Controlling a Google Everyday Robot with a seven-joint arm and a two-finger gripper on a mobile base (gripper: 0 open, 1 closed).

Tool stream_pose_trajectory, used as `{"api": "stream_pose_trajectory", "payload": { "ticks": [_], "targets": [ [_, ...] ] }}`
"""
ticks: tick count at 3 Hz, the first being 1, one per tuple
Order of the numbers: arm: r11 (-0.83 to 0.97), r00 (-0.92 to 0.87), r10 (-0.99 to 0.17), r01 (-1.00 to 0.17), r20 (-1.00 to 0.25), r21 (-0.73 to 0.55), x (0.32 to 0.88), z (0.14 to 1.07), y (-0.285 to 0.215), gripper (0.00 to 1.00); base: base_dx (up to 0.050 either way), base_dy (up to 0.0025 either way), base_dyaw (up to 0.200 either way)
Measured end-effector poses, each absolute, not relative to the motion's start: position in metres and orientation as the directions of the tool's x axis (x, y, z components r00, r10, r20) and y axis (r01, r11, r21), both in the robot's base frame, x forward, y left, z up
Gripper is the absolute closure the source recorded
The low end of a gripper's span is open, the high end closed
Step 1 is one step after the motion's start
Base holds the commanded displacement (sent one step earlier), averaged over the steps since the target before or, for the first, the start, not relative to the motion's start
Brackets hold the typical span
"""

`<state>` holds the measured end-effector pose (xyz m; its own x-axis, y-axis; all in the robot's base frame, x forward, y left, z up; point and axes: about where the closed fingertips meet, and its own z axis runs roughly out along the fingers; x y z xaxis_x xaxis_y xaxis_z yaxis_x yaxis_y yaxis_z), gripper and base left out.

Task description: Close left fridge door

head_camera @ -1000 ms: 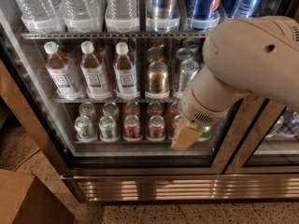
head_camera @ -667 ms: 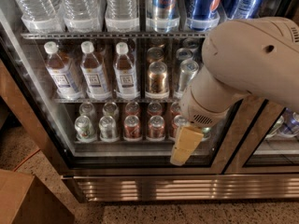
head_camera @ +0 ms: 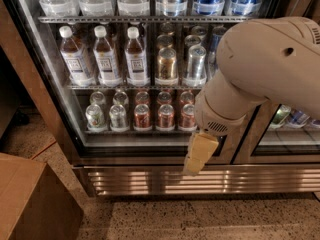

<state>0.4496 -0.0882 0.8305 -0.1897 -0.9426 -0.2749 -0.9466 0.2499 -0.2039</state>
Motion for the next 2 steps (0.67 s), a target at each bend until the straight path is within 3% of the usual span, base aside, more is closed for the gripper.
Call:
{"api": "stream_pose_trajectory", "payload": {
  "ticks": [2],
  "targets": [
    [0.25, -0.19, -0.943, -0.947, -0.275, -0.204, 0.4496, 0.8305, -0.0882, 0.0, -0.05, 0.00001, 0.0]
  ]
}}
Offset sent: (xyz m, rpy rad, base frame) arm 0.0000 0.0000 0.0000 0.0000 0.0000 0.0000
